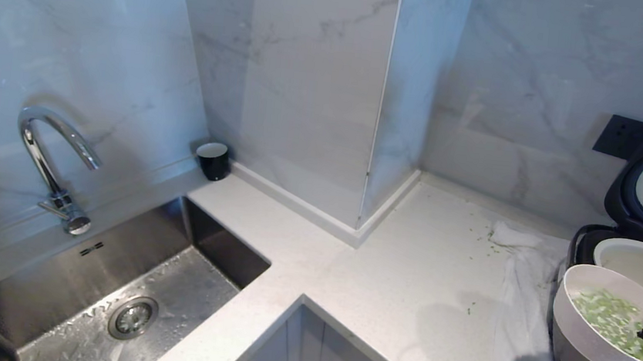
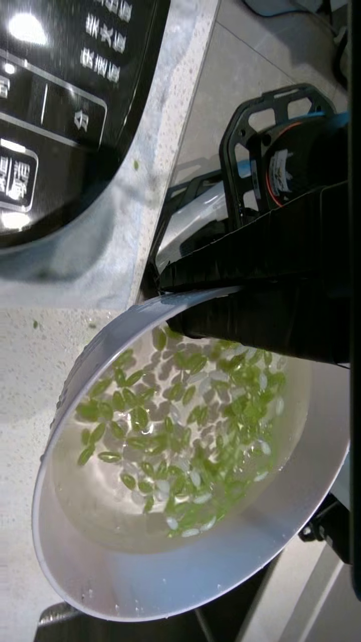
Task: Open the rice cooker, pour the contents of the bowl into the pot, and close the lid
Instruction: Place the bowl on the table
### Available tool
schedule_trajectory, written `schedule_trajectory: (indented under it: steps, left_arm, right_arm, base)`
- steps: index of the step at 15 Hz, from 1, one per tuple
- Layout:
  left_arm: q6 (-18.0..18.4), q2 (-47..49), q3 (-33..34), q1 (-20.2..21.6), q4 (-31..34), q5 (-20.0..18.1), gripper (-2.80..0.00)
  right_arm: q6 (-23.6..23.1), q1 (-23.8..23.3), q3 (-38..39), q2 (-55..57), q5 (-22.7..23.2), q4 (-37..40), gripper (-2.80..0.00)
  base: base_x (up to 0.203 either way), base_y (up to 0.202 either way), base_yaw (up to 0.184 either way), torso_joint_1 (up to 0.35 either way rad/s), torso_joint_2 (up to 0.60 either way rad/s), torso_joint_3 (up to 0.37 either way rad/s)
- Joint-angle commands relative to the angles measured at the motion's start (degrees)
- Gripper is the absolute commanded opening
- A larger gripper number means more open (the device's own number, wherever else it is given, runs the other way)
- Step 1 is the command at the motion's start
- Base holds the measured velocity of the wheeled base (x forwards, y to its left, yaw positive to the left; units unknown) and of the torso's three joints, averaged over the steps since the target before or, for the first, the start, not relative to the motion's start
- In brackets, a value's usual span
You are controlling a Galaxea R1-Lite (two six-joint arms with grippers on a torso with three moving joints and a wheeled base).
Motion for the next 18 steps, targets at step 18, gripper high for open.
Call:
schedule_trajectory:
  steps: [18]
  left_arm:
    - [-0.03, 0.07, 0.09, 0.00, 0.01, 0.01, -2.80]
  right_arm:
    - [-18.35, -25.26, 0.12, -1.67, 4.59, 7.45, -2.80]
  base:
    - [0.000, 0.000, 0.000, 0.000, 0.00, 0.000]
